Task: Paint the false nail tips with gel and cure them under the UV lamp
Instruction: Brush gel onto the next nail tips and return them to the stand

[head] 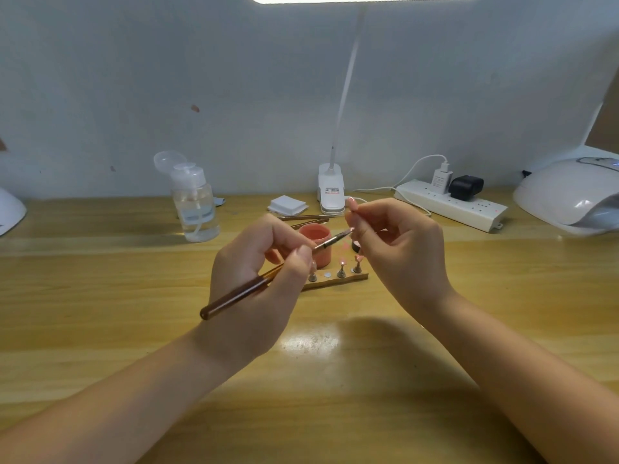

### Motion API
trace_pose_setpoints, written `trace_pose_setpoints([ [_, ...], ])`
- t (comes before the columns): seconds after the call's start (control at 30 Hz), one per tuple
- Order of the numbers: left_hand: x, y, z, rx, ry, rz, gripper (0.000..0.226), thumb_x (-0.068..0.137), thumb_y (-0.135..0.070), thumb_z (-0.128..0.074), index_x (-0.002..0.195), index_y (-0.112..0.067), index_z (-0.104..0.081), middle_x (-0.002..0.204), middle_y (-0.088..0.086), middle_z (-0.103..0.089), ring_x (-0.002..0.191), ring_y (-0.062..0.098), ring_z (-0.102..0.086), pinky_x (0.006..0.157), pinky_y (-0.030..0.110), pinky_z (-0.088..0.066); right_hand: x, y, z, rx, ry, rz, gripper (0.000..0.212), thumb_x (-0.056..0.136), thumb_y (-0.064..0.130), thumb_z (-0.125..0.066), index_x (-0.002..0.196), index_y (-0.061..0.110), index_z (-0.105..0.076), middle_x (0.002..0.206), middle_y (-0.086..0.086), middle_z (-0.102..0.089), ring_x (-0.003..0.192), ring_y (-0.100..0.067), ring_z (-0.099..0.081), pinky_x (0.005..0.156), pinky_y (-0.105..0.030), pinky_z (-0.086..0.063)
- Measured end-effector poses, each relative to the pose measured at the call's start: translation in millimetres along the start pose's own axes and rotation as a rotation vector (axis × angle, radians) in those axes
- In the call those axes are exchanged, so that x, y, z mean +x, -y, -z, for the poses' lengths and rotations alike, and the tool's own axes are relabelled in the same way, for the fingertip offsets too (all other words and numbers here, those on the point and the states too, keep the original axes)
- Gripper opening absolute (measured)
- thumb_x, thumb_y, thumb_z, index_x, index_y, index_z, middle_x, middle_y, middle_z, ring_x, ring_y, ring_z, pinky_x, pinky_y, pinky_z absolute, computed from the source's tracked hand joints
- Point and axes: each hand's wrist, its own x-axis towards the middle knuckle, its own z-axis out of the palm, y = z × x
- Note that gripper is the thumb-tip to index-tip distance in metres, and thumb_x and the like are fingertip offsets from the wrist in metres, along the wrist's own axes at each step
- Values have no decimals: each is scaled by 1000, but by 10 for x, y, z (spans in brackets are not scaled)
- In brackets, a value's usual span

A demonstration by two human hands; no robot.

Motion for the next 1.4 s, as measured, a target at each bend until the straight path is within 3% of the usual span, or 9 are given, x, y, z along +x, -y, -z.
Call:
trace_pose_setpoints([
  [0.13, 25, -5, 6, -31, -68, 45, 8, 89, -32, -55, 86, -28, -61, 81, -14, -70, 77, 9, -66, 68, 11, -47, -1, 3, 1, 18, 3, 1, 11, 87, 15, -69, 95, 9, -72, 79, 2, -70, 70, -17, -69, 62, -41, -57],
  [0.6, 33, 18, -3, -18, -24, 41, 3, 94, -28, -59, 93, -31, -61, 87, -22, -70, 84, -1, -67, 70, 6, -46, -10, -17, -7, 19, 19, 20, 12, 86, 16, -68, 96, 11, -72, 82, 2, -70, 73, -16, -69, 63, -38, -57],
  [0.87, 48, 25, -1, -5, -16, 46, 6, 93, -25, -59, 92, -30, -62, 86, -19, -71, 81, -2, -67, 65, 6, -46, -17, -16, 0, 28, 24, 21, 11, 87, 16, -68, 97, 14, -71, 81, 2, -69, 72, -16, -69, 62, -38, -57],
  [1.03, 37, 71, 13, -42, -94, 103, 7, 90, -39, -58, 91, -34, -62, 86, -12, -71, 87, 6, -67, 71, 9, -46, -17, -20, -11, 59, 20, -10, 9, 86, 14, -69, 95, 14, -71, 79, -3, -71, 70, -20, -68, 60, -44, -55],
  [1.2, 28, 80, -16, -103, -33, 123, 6, 91, -27, -61, 86, -25, -64, 79, -16, -72, 79, 2, -68, 67, 7, -46, -21, -18, -5, 58, 31, -8, 12, 87, 14, -68, 98, 18, -70, 80, -2, -71, 71, -20, -68, 60, -44, -56],
  [1.4, 24, 95, 8, -169, -75, 137, 11, 89, -33, -58, 85, -25, -63, 78, -10, -71, 80, 9, -68, 72, 16, -50, -21, -16, -7, 60, 30, -3, 11, 86, 16, -68, 97, 20, -70, 80, -1, -71, 70, -20, -67, 59, -42, -55],
])
